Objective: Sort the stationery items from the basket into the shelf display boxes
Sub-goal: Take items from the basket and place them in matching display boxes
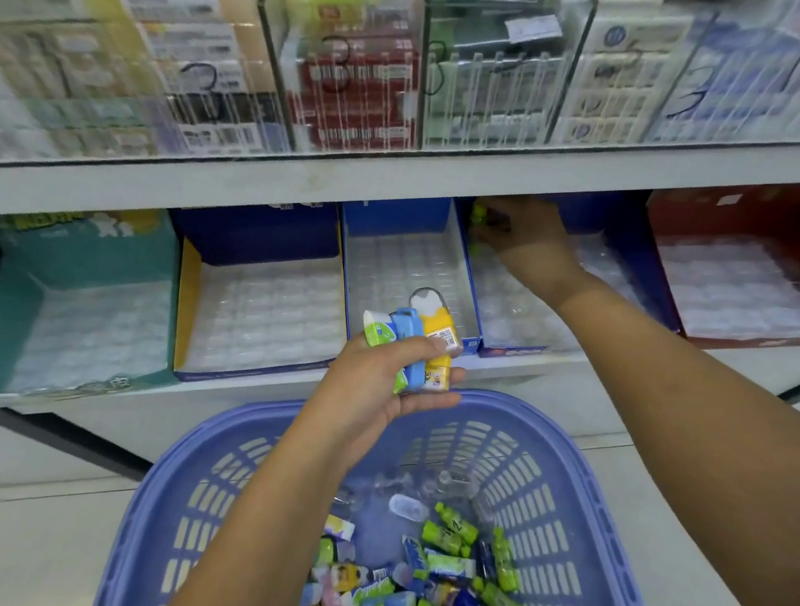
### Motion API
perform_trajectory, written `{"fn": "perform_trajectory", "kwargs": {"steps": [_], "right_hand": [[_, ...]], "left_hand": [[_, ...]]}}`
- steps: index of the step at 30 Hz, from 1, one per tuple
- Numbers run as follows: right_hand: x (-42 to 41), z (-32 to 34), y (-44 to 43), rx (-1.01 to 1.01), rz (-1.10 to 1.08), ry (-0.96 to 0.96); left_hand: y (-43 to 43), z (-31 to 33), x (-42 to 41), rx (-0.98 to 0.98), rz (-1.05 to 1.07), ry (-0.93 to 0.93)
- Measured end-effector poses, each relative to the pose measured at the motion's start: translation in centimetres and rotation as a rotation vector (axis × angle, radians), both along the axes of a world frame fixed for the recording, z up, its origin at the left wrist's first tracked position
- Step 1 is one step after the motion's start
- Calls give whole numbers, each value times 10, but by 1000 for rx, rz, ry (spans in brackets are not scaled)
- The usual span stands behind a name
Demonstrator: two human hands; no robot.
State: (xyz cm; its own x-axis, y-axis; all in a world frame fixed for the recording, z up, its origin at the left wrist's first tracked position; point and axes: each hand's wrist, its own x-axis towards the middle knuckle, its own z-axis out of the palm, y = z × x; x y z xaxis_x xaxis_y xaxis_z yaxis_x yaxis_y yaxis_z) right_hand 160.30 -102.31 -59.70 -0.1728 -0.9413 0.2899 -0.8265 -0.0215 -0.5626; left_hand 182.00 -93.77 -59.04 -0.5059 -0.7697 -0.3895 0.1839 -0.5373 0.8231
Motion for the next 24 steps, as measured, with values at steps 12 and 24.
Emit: {"fn": "perform_trajectory", "kwargs": {"steps": [12, 24], "right_hand": [[12, 16, 6, 183, -230, 46], [125, 56, 128, 417, 70, -573]], "left_hand": [[15, 11, 12, -47, -3, 12], [34, 9, 33, -451, 207, -408]]}}
